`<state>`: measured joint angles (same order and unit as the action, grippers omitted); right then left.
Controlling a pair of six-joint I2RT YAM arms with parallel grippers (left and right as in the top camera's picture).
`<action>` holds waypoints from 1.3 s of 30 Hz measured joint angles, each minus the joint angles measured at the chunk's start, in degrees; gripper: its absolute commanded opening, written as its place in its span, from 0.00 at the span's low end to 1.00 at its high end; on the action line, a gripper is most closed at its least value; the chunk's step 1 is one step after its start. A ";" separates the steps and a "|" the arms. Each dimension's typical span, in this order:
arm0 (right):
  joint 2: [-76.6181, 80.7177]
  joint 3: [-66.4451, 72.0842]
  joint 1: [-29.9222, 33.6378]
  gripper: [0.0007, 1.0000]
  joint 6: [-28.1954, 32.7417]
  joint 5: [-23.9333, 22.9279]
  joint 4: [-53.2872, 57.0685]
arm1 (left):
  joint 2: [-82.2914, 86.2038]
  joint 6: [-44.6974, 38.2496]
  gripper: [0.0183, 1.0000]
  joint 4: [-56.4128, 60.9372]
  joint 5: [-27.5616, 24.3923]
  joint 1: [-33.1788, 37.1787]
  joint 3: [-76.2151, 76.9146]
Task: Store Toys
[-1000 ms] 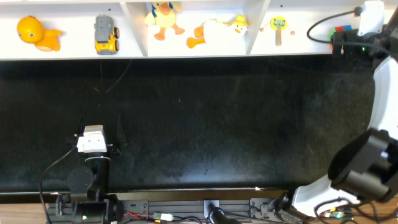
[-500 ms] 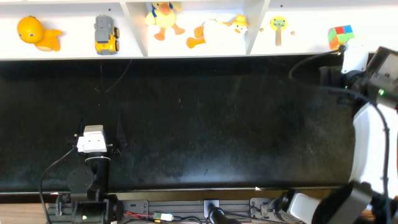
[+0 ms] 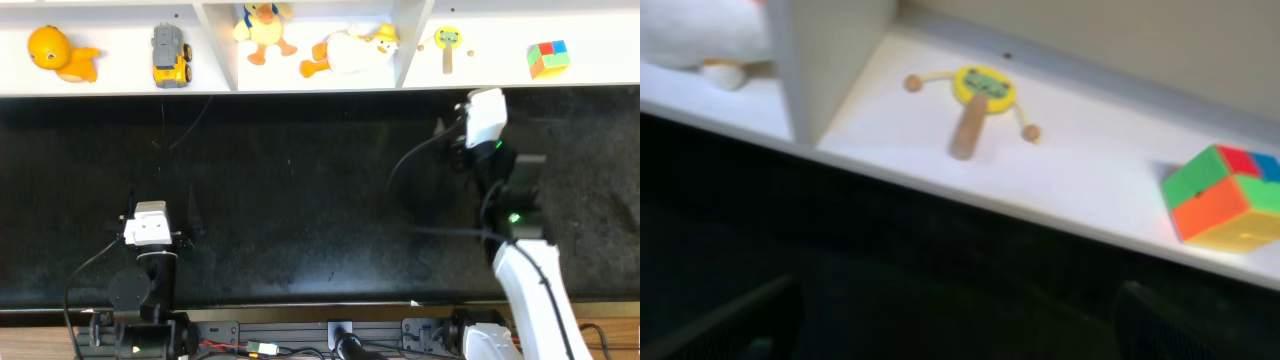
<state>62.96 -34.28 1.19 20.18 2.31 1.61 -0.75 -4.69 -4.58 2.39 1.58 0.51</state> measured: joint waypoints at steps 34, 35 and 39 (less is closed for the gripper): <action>-44.74 33.24 -9.46 1.00 -18.53 -6.95 -1.73 | 0.00 0.00 1.00 -0.02 0.00 0.00 0.00; -45.81 33.24 -9.46 0.99 -18.51 -6.95 -0.15 | 0.00 0.00 1.00 0.00 0.00 0.00 0.00; -49.81 33.24 -9.46 1.00 -18.56 -6.80 3.08 | 0.00 0.00 1.00 0.00 0.00 -0.02 0.00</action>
<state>13.15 -1.04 -8.27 1.63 -4.49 4.69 -0.75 -4.69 -4.58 2.39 1.56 0.51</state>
